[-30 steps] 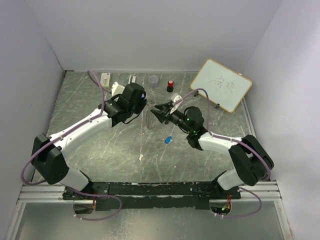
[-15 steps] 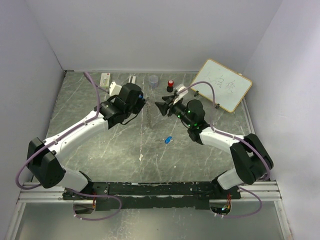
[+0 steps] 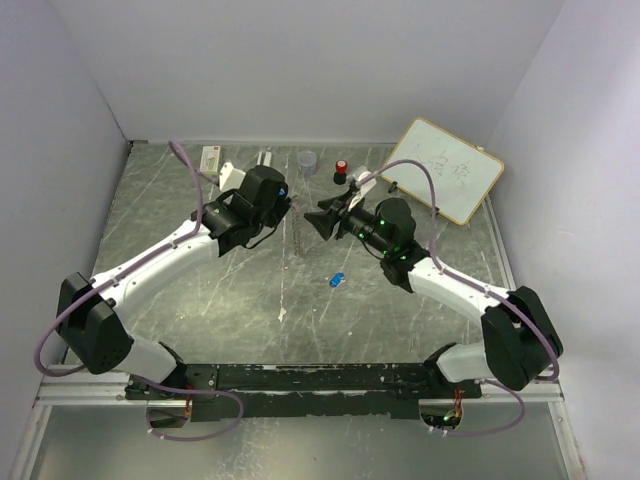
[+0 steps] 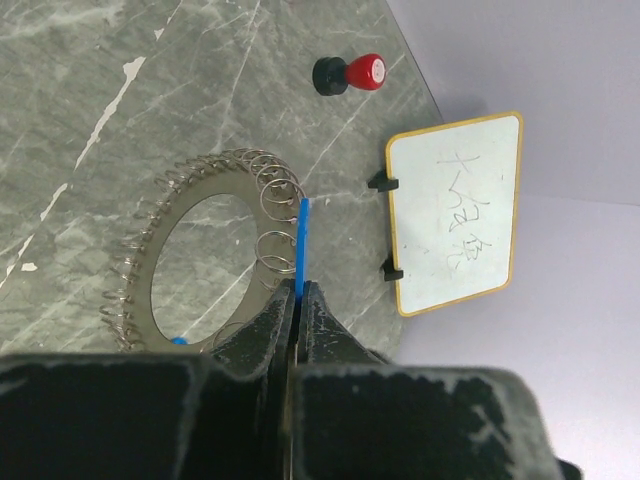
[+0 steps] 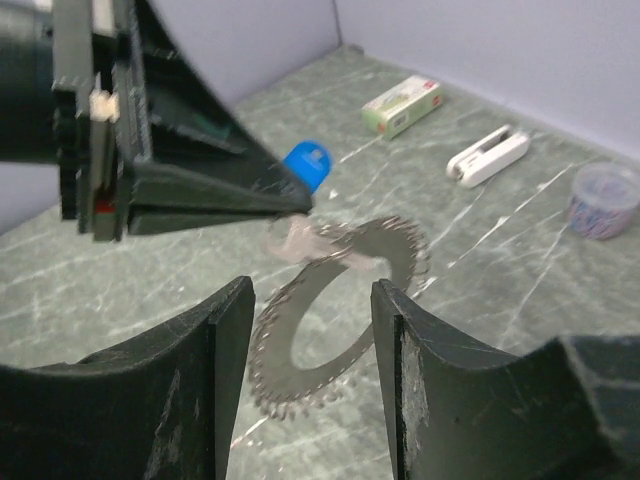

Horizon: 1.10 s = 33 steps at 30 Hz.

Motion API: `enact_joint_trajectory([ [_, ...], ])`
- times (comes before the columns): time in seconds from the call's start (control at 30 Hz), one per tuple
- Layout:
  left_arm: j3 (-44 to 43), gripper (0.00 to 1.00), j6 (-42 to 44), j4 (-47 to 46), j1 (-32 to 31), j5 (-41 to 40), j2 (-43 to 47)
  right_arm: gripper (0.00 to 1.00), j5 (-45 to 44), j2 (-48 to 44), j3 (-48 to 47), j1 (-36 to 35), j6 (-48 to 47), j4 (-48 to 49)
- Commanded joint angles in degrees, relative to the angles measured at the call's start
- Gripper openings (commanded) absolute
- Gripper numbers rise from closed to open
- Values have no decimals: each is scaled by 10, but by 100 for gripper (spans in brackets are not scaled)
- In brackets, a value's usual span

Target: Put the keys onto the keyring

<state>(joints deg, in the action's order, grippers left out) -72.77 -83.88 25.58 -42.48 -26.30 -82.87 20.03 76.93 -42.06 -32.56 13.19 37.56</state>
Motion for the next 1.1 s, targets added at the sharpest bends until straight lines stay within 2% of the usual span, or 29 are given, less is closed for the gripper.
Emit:
enact_joint_trajectory([
  [0.0, -38, 7, 8, -18, -4, -7, -16, 51, -22, 13, -16, -31, -31, -63],
  [0.53, -61, 7, -4, -24, -9, -1, -49, 50, -104, 92, -40, -77, -13, -60],
  [0.57, -62, 7, -5, -24, -9, -1, -48, 48, -114, 96, -42, -77, -12, -60],
  [0.67, -62, 7, -4, -24, -10, -3, -50, 30, -150, 103, -46, -77, -3, -63],
  [0.73, -60, 7, -3, -24, -10, -6, -49, 11, -167, 104, -48, -78, 3, -67],
  [0.8, -56, 7, -4, -25, -10, -10, -48, 0, -186, 96, -40, -78, 9, -61],
  [1.07, -20, 7, -6, -17, -10, -56, -23, 0, -267, 37, 10, -78, 16, -42],
])
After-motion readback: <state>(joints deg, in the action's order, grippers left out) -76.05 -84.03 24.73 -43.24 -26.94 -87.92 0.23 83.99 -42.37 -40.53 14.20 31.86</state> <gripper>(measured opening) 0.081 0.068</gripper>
